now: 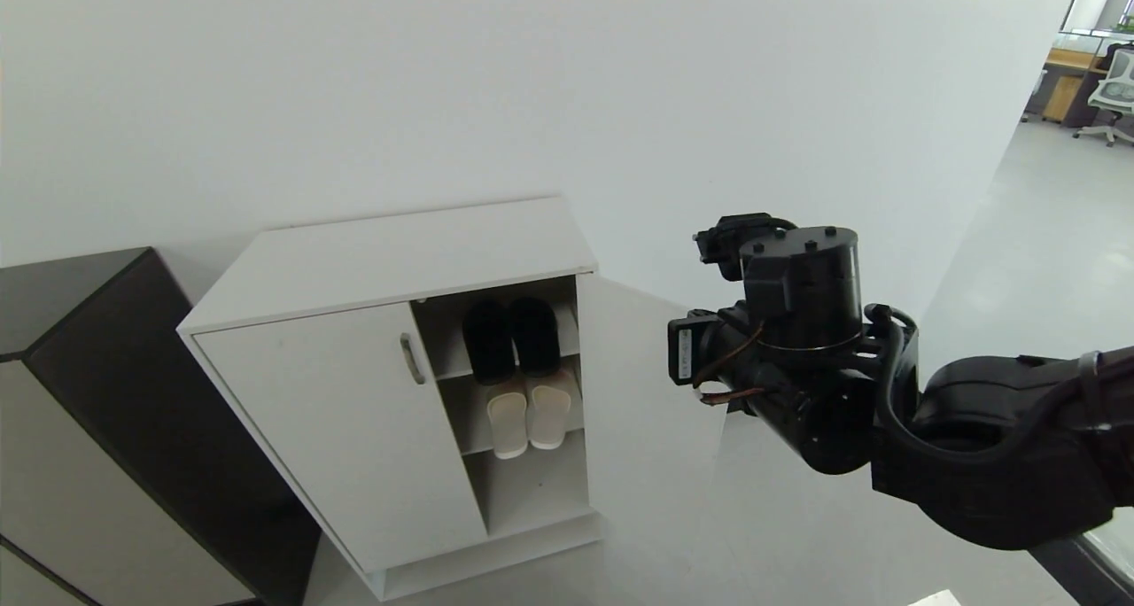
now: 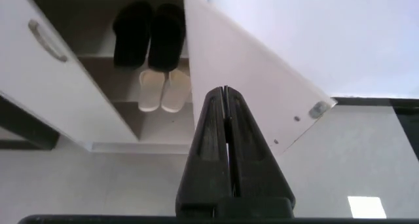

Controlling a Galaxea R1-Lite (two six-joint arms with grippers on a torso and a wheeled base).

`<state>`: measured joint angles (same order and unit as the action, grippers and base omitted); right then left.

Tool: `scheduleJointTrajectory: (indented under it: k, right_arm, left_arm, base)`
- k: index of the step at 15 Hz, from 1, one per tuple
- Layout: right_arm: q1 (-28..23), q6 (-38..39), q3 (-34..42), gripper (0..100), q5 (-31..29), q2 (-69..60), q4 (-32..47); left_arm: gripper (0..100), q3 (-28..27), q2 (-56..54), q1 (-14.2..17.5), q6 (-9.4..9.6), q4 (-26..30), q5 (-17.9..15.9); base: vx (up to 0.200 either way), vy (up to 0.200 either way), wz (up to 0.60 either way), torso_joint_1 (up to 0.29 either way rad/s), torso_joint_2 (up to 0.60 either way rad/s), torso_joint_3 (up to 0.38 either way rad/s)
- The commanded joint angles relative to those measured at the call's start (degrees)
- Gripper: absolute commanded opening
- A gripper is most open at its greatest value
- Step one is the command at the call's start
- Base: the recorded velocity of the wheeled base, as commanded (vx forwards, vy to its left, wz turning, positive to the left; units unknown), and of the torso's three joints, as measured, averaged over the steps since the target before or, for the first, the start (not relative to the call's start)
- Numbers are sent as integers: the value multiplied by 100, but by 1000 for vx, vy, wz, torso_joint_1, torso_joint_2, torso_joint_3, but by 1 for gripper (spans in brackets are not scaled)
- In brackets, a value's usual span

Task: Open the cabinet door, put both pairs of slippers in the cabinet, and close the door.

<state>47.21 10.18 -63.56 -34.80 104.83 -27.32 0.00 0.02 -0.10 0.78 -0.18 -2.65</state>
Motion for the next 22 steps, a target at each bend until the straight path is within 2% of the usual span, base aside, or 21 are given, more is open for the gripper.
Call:
scheduleJointTrajectory:
  k: [1, 5, 9, 14, 22]
  right_arm:
    - [-177, 19, -192, 0, 0, 214, 7]
    - [-801, 54, -956, 0, 79, 697, 368]
    - [-1417, 81, -2011, 0, 527, 1383, 596]
    - [-1786, 292, -2626, 0, 940, 2042, 596]
    - [-1935, 300, -3127, 0, 958, 2727, 587]
  left_arm:
    - [0, 0, 6, 1, -8, 1, 1]
    - [0, 0, -2, 1, 1, 1, 1]
    - [0, 0, 6, 1, -8, 1, 1]
    - [0, 0, -2, 1, -16, 1, 10]
    - [0, 0, -2, 1, -25, 1, 10]
  base:
    - [-200, 0, 0, 2, -2, -2]
    - [0, 0, 0, 0, 0, 0]
    - [0, 0, 0, 0, 0, 0]
    - [0, 0, 0, 0, 0, 0]
    - [0, 0, 0, 0, 0, 0]
